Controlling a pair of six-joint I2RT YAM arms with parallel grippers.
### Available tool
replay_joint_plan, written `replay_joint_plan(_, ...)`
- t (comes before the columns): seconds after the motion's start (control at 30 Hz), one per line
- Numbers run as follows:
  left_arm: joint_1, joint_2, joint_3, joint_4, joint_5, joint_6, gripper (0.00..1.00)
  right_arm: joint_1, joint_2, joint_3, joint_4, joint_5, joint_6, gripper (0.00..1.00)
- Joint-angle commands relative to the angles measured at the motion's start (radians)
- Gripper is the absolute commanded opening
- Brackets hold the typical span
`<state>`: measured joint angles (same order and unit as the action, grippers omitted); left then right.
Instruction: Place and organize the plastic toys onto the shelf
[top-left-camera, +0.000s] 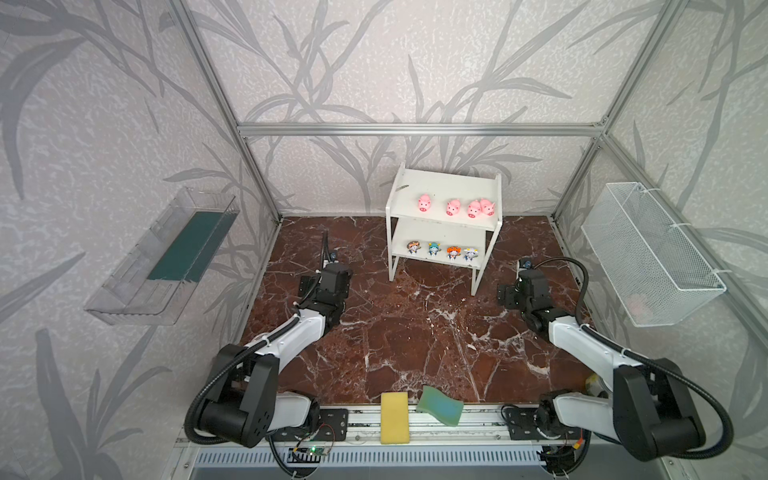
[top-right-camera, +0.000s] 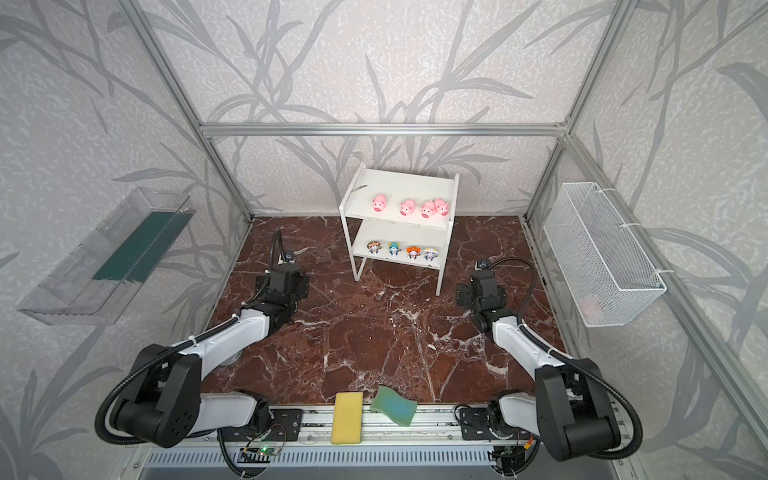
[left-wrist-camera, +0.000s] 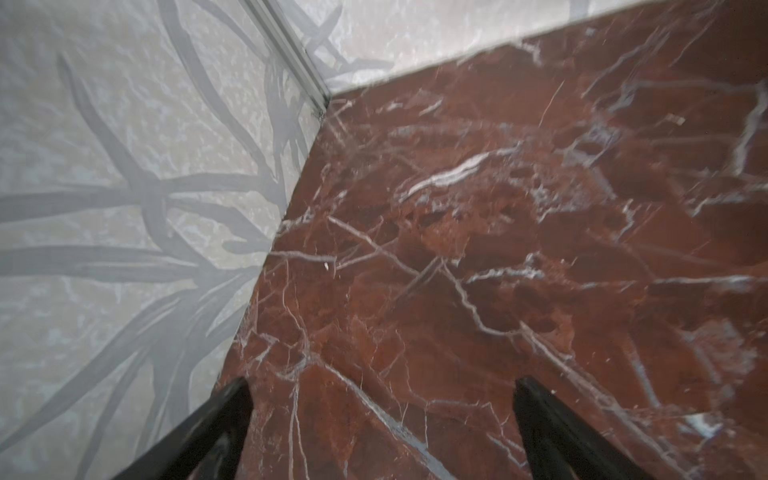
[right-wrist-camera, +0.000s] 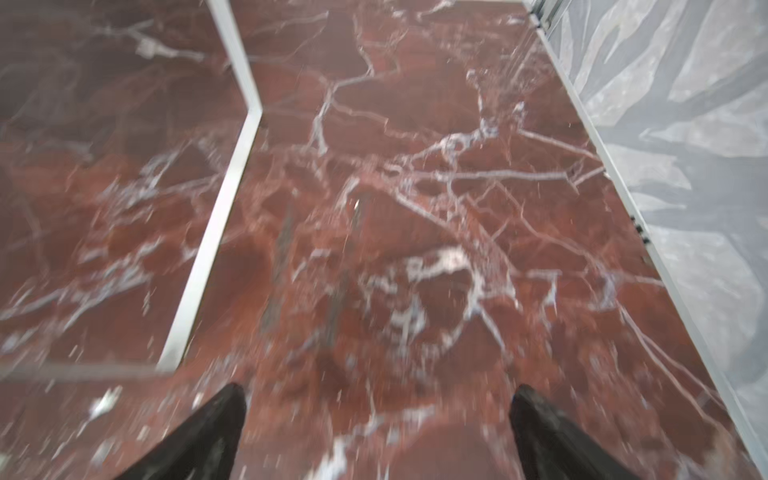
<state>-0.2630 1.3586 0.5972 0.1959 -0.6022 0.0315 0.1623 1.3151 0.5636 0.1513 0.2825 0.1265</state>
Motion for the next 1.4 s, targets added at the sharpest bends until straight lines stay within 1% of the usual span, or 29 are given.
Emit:
replay_joint_plan(0.0,0.005,0.024,-0.049,0.281,-0.053,0.037,1.00,-0.010,0.096,0.068,0.162,-0.028,-0.084,0.99)
replay_joint_plan(0.03,0.008,0.042,-0.069,0.333,-0.049,0.039,1.00,-0.010,0.126,0.118,0.085,-0.014,-0.097,0.99)
replay_joint_plan(0.07,0.010,0.058,-0.086,0.380,-0.040,0.042,1.00,-0.012,0.150,0.120,0.107,0.003,-0.103,0.99)
replay_joint_plan(0.13,0.013,0.103,-0.121,0.482,0.001,0.065,1.00,-0.013,0.178,0.075,0.214,-0.001,-0.143,0.99)
replay_joint_plan(0.2,0.011,0.148,-0.139,0.578,-0.002,0.107,1.00,-0.013,0.190,0.003,0.360,-0.010,-0.159,0.99)
replay_joint_plan(0.27,0.015,0.160,-0.138,0.594,0.021,0.124,1.00,-0.013,0.202,-0.066,0.513,-0.034,-0.178,0.99)
replay_joint_plan(0.3,0.020,0.171,-0.144,0.626,0.025,0.135,1.00,-0.013,0.207,-0.085,0.557,-0.040,-0.184,0.99)
replay_joint_plan(0.37,0.037,0.206,-0.163,0.725,0.058,0.150,1.00,-0.014,0.210,-0.094,0.574,-0.041,-0.180,0.99)
replay_joint_plan(0.4,0.042,0.204,-0.149,0.684,0.048,0.129,1.00,-0.018,0.210,-0.093,0.573,-0.047,-0.178,0.99)
replay_joint_plan(0.47,0.071,0.187,-0.142,0.634,0.120,0.105,1.00,-0.023,0.200,-0.094,0.556,-0.052,-0.169,0.99)
replay_joint_plan(0.5,0.078,0.182,-0.145,0.634,0.134,0.097,1.00,-0.023,0.190,-0.102,0.548,-0.052,-0.166,0.99)
replay_joint_plan(0.63,0.085,0.169,-0.180,0.683,0.159,0.091,1.00,-0.024,0.226,-0.163,0.703,-0.077,-0.178,0.99)
replay_joint_plan(0.73,0.084,0.159,-0.207,0.722,0.184,0.098,1.00,-0.024,0.239,-0.177,0.747,-0.089,-0.184,0.99)
replay_joint_plan(0.8,0.086,0.162,-0.209,0.730,0.165,0.090,1.00,-0.024,0.233,-0.172,0.727,-0.090,-0.186,0.99)
replay_joint_plan(0.93,0.095,0.191,-0.195,0.753,0.038,0.046,0.99,-0.024,0.231,-0.173,0.725,-0.089,-0.189,0.99)
replay_joint_plan(1.0,0.100,0.199,-0.191,0.759,0.006,0.037,1.00,-0.024,0.230,-0.171,0.720,-0.089,-0.186,0.99)
replay_joint_plan(1.2,0.133,0.201,-0.131,0.632,0.038,-0.005,1.00,-0.024,0.229,-0.171,0.720,-0.089,-0.188,0.99)
replay_joint_plan(1.3,0.137,0.191,-0.159,0.672,0.047,-0.014,1.00,-0.024,0.230,-0.171,0.720,-0.089,-0.187,0.99)
replay_joint_plan(1.37,0.148,0.173,-0.223,0.768,0.123,-0.010,1.00,-0.024,0.230,-0.171,0.720,-0.089,-0.188,0.99)
